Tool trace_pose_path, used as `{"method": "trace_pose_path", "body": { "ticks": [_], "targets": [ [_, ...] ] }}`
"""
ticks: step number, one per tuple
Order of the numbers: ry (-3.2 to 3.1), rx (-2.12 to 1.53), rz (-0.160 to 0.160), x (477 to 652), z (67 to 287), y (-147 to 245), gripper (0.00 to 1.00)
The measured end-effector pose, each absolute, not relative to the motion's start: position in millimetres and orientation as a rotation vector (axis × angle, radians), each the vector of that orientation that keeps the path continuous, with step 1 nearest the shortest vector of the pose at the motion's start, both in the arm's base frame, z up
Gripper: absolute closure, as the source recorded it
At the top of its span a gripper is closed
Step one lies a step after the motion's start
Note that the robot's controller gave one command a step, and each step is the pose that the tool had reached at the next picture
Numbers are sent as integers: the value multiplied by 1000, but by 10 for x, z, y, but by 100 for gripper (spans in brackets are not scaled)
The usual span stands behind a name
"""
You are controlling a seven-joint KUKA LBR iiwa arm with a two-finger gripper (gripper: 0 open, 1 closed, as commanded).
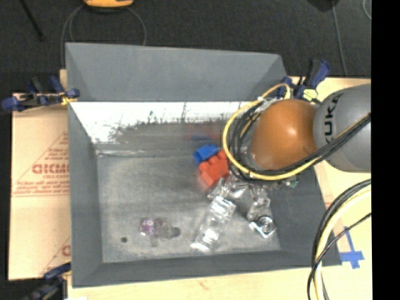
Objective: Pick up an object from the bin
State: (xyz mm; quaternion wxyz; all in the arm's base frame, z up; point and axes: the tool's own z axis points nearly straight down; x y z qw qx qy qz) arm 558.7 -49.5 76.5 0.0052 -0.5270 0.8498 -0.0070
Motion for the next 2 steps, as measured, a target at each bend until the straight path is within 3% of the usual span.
{"method": "trace_pose_path", "body": {
  "ticks": [1,2],
  "targets": [
    [2673,-1656,-25,5581,799,-529,100],
    [2671,-1645,-5,5597,851,-541,100]
  ]
}}
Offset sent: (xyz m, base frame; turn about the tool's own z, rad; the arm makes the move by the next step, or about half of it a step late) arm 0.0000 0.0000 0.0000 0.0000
